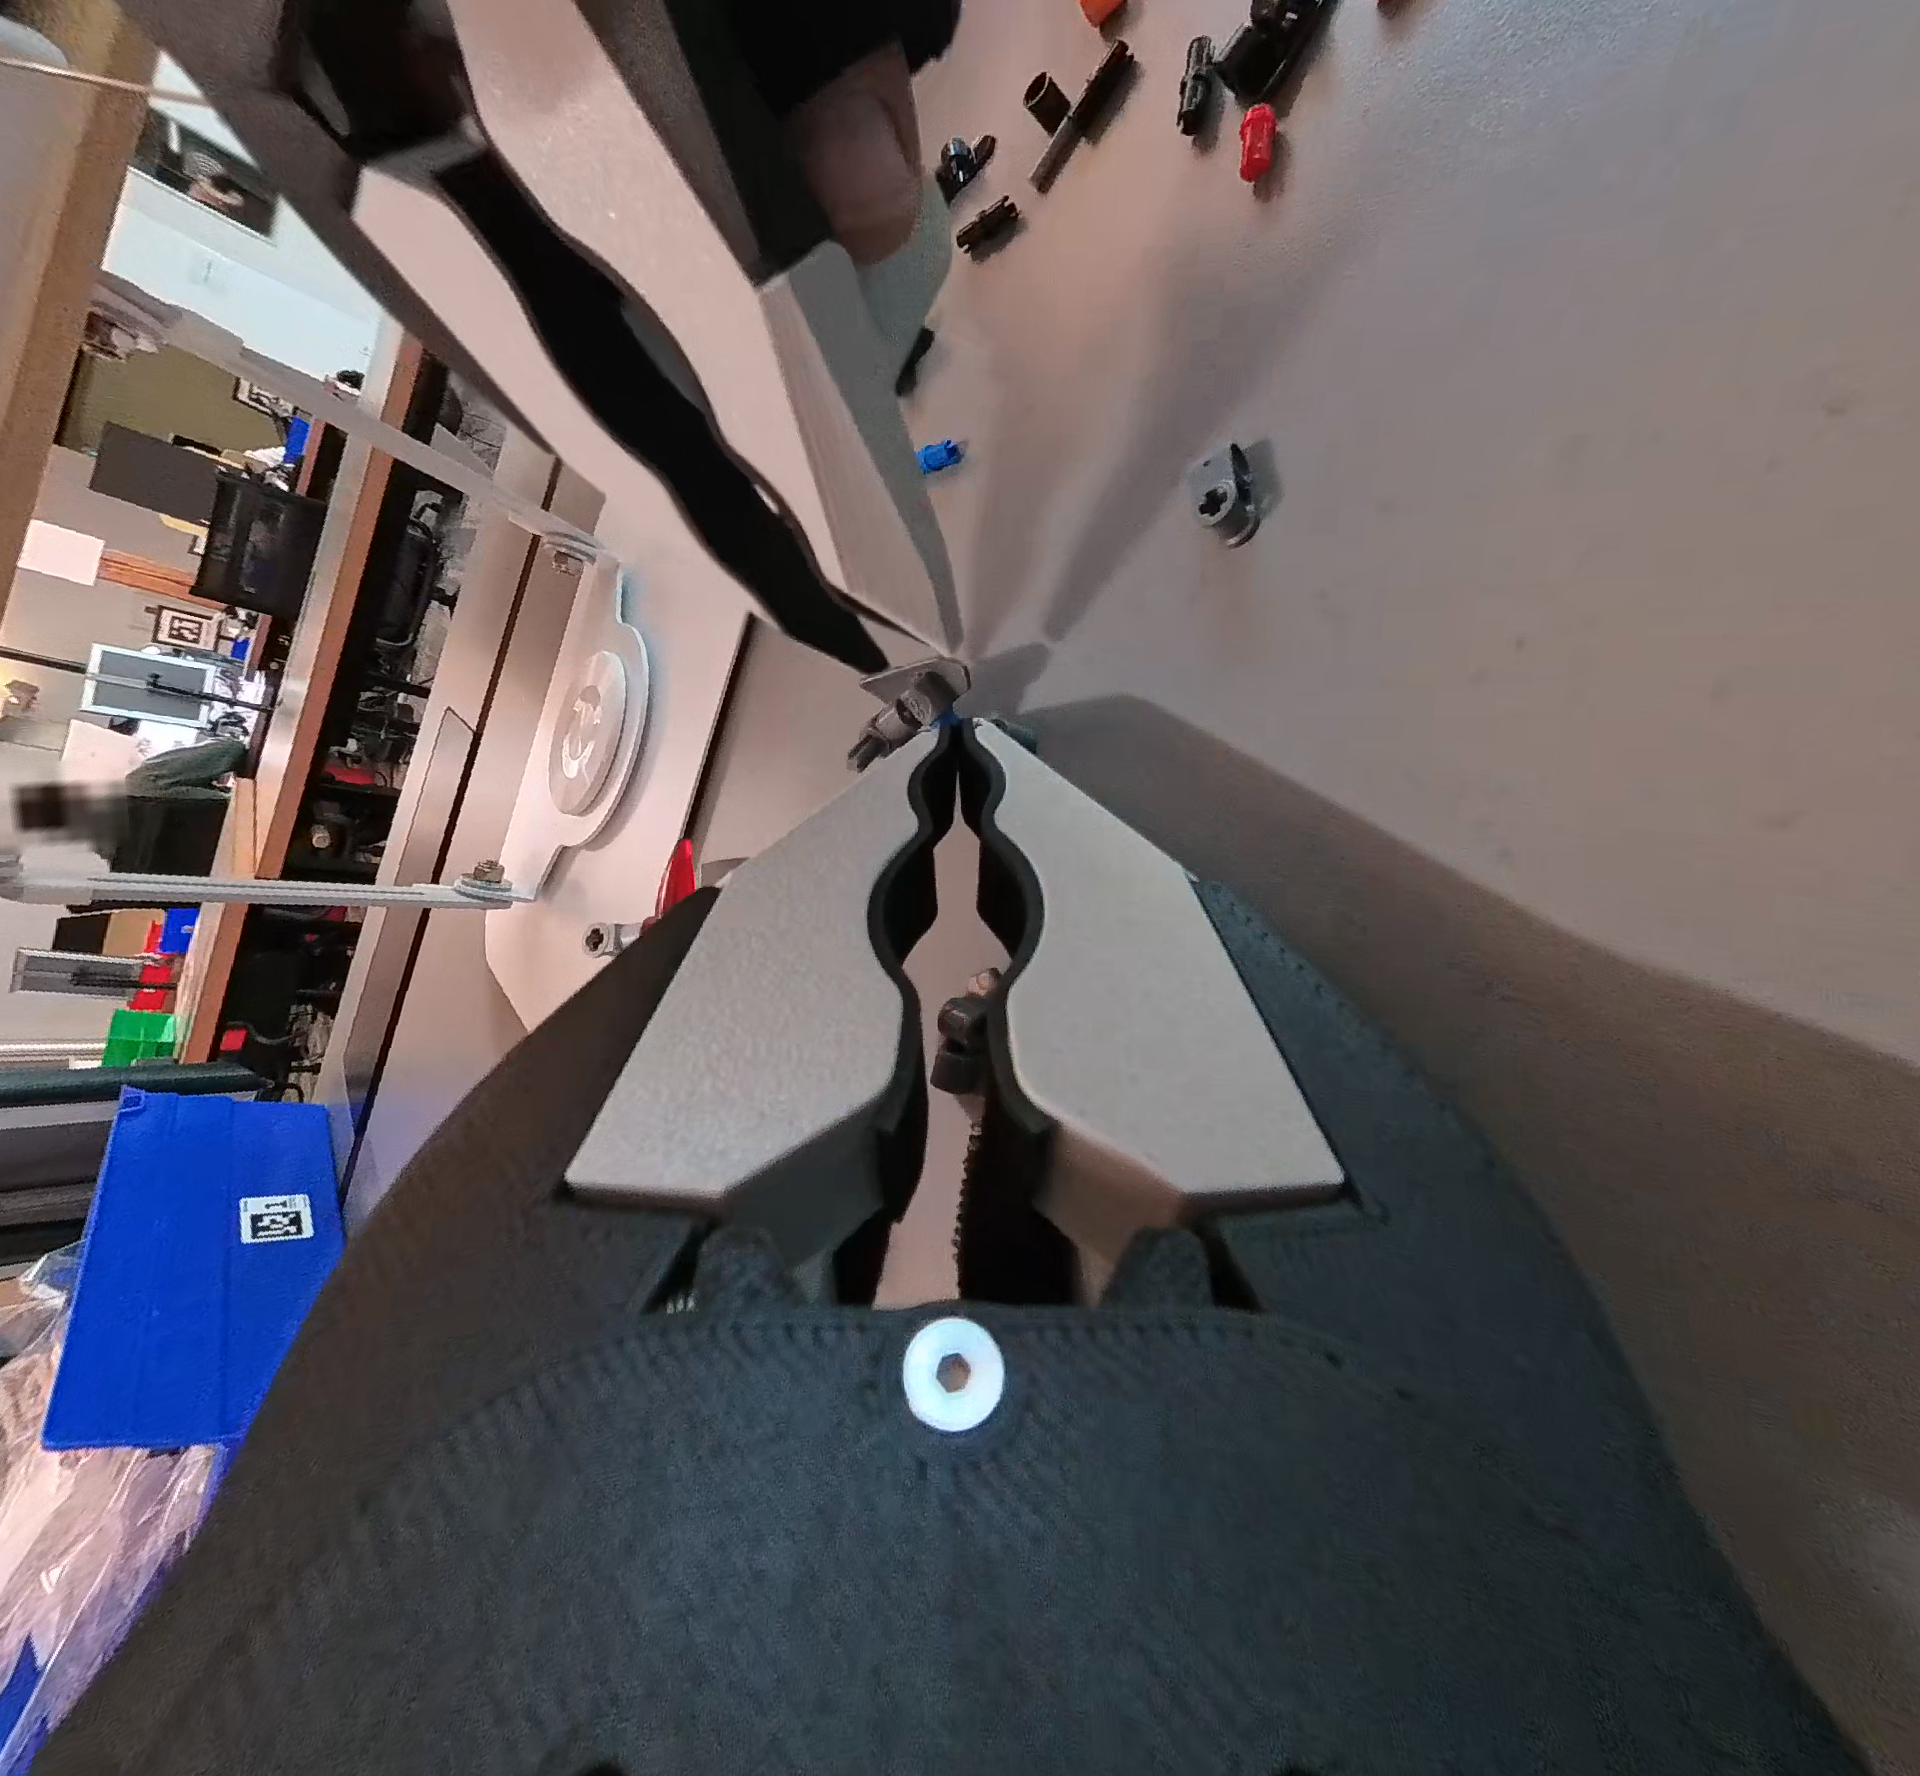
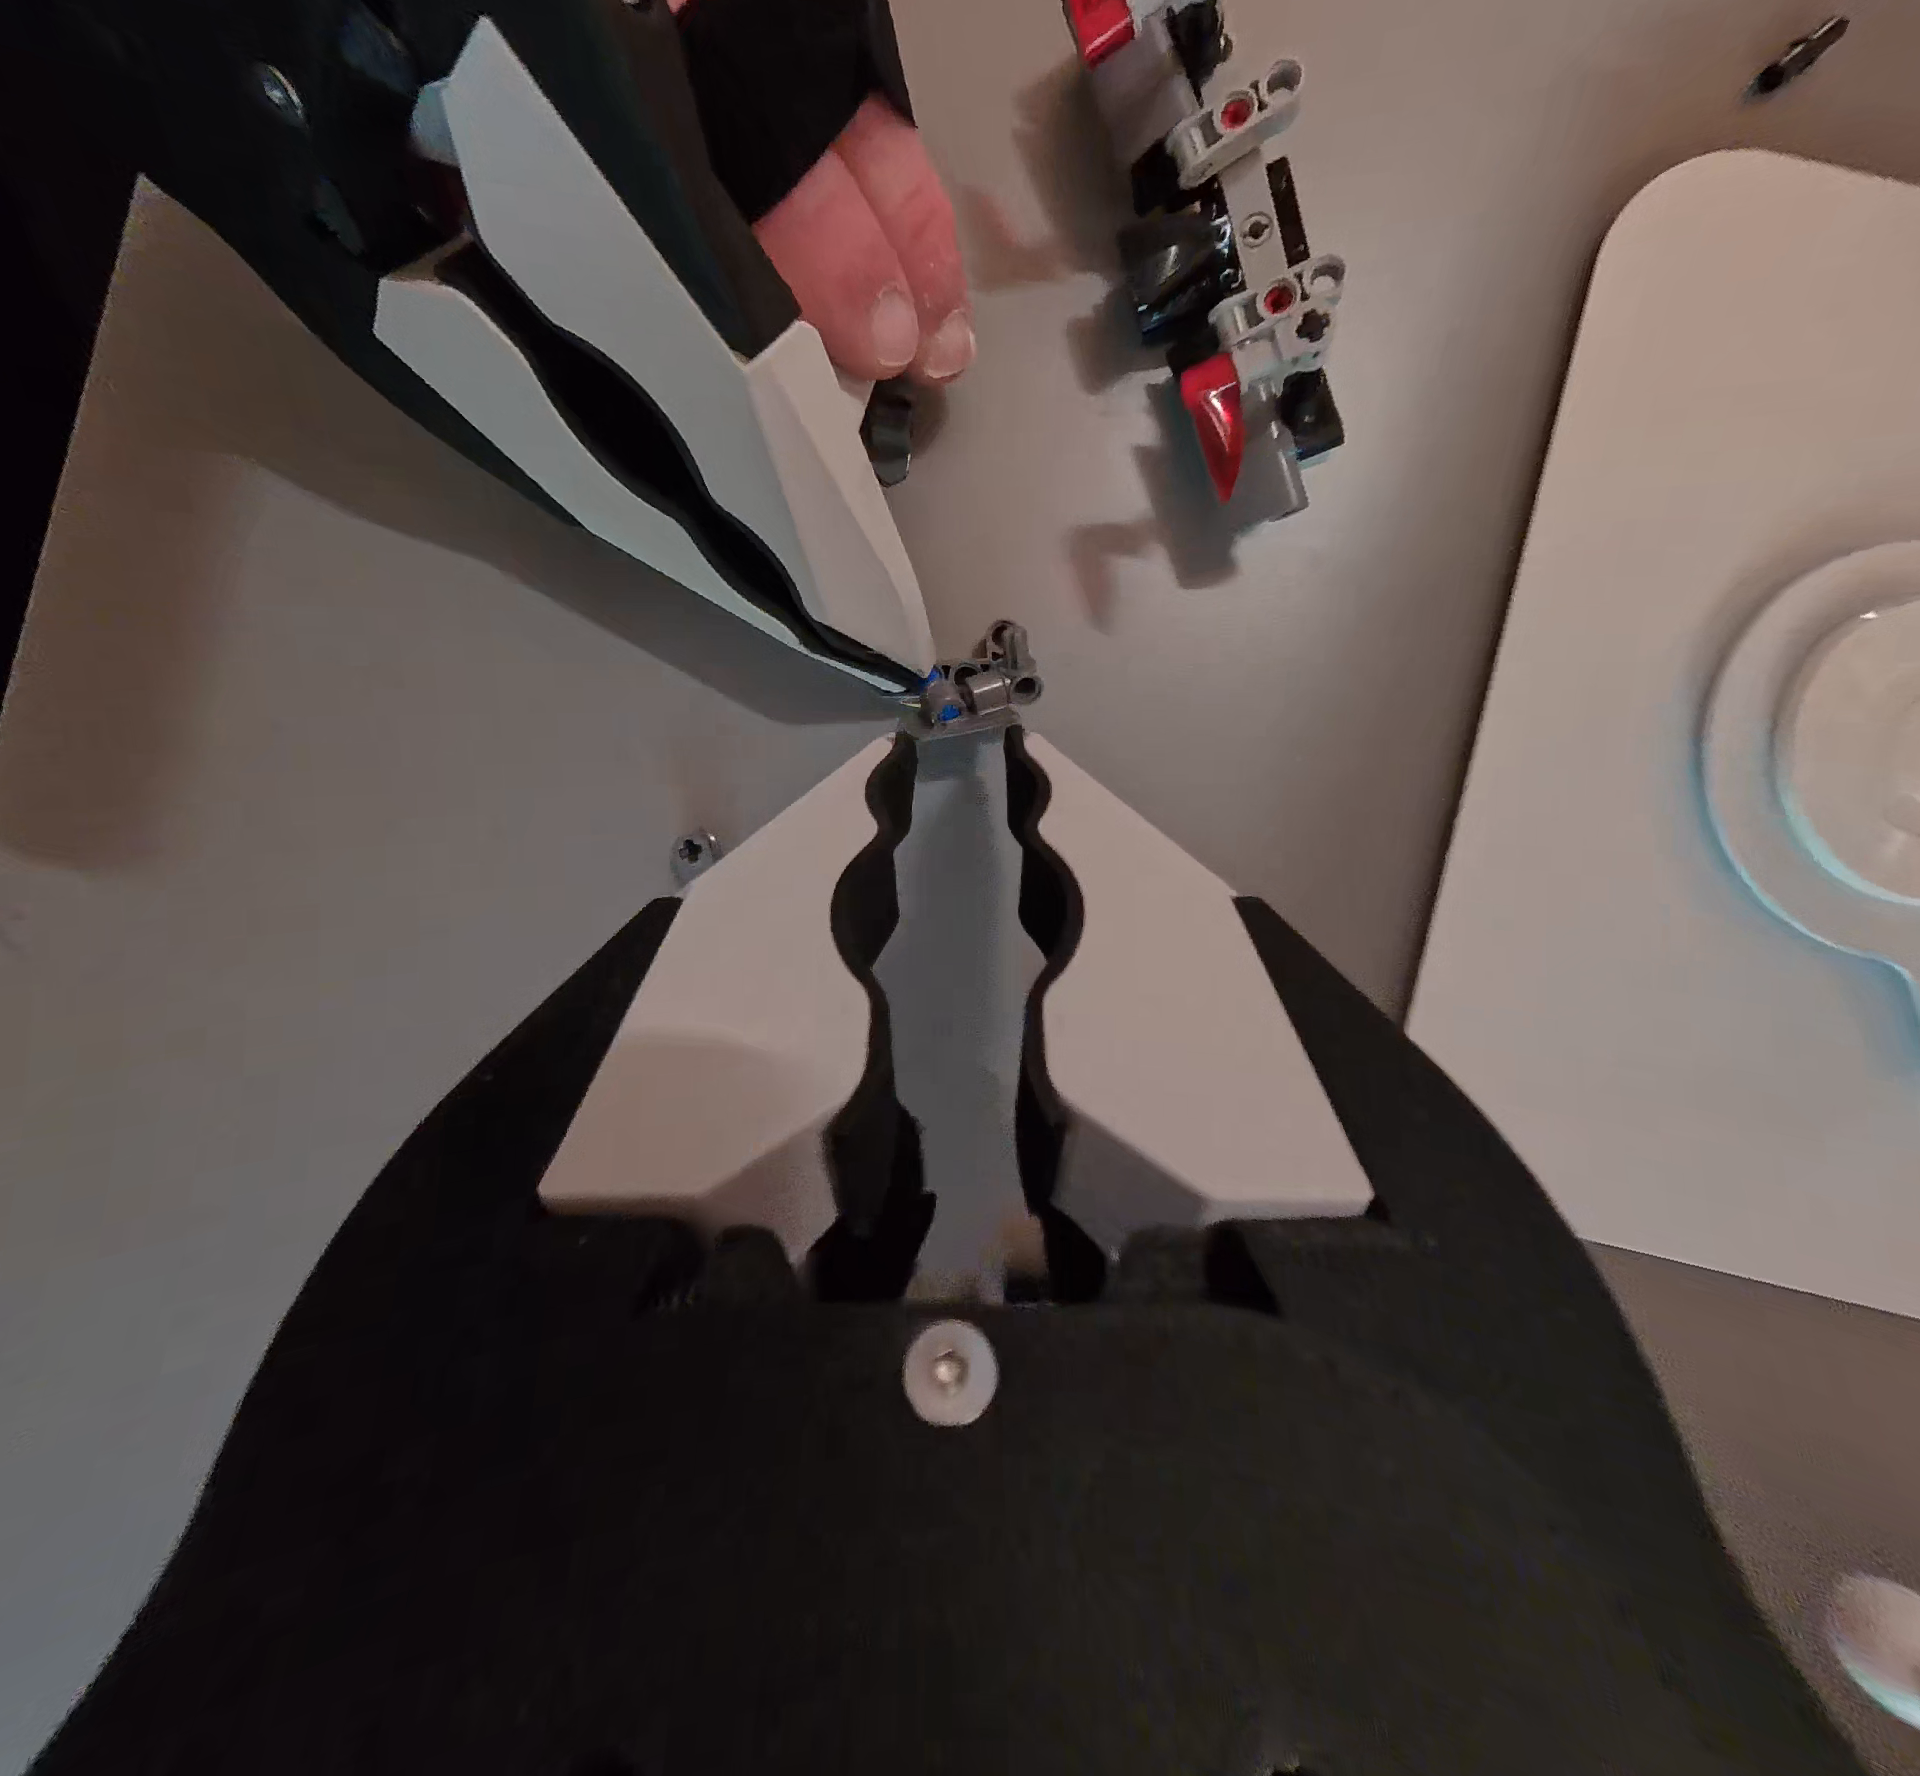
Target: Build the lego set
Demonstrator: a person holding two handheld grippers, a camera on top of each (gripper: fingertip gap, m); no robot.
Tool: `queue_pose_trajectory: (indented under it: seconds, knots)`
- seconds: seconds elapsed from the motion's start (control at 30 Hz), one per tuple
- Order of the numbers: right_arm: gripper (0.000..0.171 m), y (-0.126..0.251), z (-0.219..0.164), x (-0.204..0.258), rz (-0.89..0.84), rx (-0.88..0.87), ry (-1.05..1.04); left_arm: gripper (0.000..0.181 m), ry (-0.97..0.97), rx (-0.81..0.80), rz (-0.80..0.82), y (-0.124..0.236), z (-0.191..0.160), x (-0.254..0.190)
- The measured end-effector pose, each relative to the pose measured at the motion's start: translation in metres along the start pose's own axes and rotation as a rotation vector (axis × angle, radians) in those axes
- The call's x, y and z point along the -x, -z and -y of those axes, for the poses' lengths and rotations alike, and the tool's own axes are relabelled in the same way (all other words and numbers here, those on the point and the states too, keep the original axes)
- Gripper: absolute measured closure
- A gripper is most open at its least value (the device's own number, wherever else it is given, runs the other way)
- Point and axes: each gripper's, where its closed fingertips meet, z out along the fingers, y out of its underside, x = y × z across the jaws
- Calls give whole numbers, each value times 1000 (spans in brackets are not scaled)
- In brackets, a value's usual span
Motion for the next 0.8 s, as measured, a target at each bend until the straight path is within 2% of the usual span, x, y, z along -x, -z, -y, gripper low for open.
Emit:
queue_pose_trajectory:
  seconds: [0.07,0.2,0.27,0.43,0.8]
  knots:
    - [153,-3,0,2,27,-10,-49,181,-3,0,3,0,0,0]
    - [164,-1,9,1,41,-90,-161,181,-7,-1,6,0,0,0]
    - [164,-3,9,1,41,-96,-197,181,-7,-1,6,0,0,0]
    - [166,-5,7,-2,-46,-59,-266,181,-7,0,5,0,0,0]
    - [171,-4,15,2,-129,-148,-267,181,-13,-8,1,1,1,-1]
